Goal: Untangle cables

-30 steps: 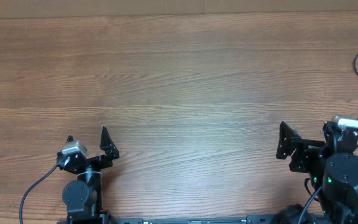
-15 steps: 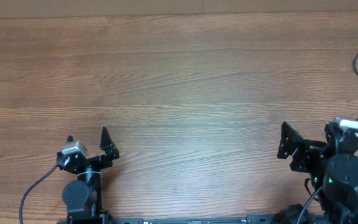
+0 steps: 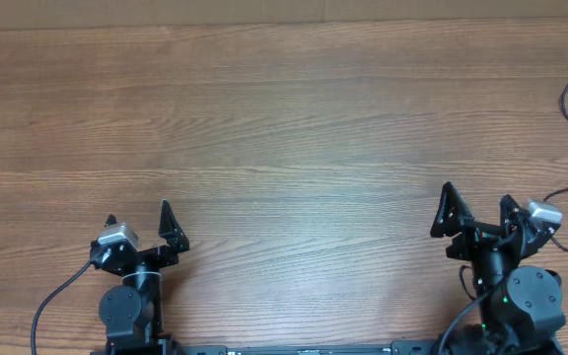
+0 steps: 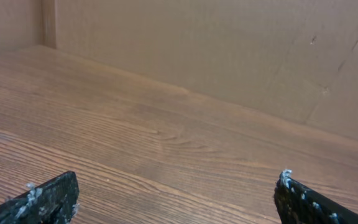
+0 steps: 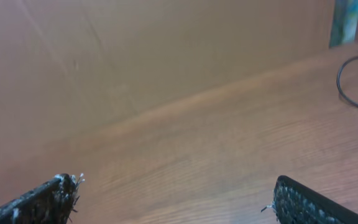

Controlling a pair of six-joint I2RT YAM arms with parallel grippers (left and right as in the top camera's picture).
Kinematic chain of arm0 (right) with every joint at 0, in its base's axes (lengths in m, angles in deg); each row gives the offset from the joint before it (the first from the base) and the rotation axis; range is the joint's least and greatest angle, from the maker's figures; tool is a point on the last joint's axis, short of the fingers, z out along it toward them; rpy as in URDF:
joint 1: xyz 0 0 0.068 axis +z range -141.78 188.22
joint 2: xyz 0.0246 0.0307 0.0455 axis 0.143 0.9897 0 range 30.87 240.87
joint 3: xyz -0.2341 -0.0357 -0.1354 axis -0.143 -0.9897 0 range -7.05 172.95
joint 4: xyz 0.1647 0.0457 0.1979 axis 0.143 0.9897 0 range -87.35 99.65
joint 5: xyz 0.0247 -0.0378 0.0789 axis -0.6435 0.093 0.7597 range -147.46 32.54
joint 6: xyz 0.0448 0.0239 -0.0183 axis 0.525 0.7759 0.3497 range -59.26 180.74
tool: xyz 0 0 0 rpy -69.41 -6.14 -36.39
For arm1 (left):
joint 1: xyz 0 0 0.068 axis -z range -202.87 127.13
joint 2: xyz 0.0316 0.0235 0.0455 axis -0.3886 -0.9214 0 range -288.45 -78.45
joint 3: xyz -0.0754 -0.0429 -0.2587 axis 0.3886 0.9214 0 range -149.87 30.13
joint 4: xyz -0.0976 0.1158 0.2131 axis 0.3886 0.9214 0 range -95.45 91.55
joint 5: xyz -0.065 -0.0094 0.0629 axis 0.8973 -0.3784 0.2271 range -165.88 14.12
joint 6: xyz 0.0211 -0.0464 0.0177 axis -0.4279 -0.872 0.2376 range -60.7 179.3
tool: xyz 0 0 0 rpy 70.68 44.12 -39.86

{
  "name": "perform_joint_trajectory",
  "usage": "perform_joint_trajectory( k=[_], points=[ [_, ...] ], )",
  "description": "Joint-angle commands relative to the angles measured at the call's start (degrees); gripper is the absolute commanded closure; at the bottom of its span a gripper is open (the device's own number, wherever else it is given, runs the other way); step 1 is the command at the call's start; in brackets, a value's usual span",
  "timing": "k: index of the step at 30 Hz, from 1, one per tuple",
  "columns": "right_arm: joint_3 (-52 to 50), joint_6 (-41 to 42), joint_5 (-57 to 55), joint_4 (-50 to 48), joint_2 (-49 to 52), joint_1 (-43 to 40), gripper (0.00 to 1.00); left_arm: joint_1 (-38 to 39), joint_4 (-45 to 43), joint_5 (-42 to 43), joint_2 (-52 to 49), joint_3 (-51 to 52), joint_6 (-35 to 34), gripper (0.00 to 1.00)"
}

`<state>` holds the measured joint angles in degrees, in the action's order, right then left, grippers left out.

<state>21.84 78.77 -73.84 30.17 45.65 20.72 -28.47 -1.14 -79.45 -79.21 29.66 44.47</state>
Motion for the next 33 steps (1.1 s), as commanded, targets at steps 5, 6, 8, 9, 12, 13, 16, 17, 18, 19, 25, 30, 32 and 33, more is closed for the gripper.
perform_joint_trajectory(
  k=[5, 6, 8, 9, 12, 13, 16, 17, 18, 19, 25, 30, 32, 33],
  points=[
    [-8.4, 0.2, 1.7, -11.5, -3.4, -5.6, 0.0, 0.3, -0.1, 0.5, 0.5, 0.2, 0.9, 0.01],
    [-9.4, 0.2, 1.7, -12.9, -3.9, -6.1, 0.0, 0.3, -0.1, 0.5, 0.5, 0.2, 0.9, 0.0],
    [-11.6, 0.2, 1.7, -16.6, -5.0, -7.4, 0.0, 0.3, -0.1, 0.5, 0.5, 0.2, 0.9, 0.0],
    [-12.2, 0.1, 1.7, -17.5, -5.4, -7.7, 0.0, 0.3, -0.1, 0.5, 0.5, 0.2, 0.9, 0.0],
    [-14.6, -0.1, 1.7, -21.1, -7.1, -8.7, 0.0, 0.3, -0.1, 0.5, 0.5, 0.2, 0.9, 0.0],
    [-15.6, -0.8, 1.7, -22.8, -7.8, -8.8, 0.0, 0.3, -0.1, 0.5, 0.5, 0.2, 0.9, 0.0],
    [-18.1, -5.9, 2.6, -27.0, -9.3, -8.9, 0.0, 0.3, -0.1, 0.5, 0.5, 0.2, 0.9, 0.01],
    [-19.0, -7.9, 3.1, -28.5, -9.9, -9.0, 0.0, 0.3, -0.1, 0.5, 0.5, 0.2, 0.9, 0.0],
    [-19.8, -9.2, 3.5, -29.6, -10.5, -9.2, 0.0, 0.3, -0.1, 0.5, 0.5, 0.2, 0.9, 0.0],
    [-20.7, -9.6, 3.7, -30.6, -11.2, -9.5, 0.0, 0.3, -0.1, 0.5, 0.5, 0.2, 0.9, 0.01],
    [-23.9, -12.2, 5.5, -33.5, -12.6, -12.3, 0.0, 0.3, -0.1, 0.5, 0.5, 0.2, 0.9, 0.0],
    [-25.6, -20.1, 12.7, -36.7, -12.6, -14.9, 0.0, 0.3, -0.1, 0.5, 0.5, 0.2, 0.9, 0.01],
    [-25.6, -20.1, 12.7, -36.7, -12.6, -15.5, 0.0, 0.3, -0.1, 0.5, 0.5, 0.2, 0.9, 0.01],
    [-25.7, -20.1, 12.6, -36.7, -12.6, -15.7, 0.0, 0.3, -0.1, 0.5, 0.5, 0.2, 0.9, 0.0]
  ],
)
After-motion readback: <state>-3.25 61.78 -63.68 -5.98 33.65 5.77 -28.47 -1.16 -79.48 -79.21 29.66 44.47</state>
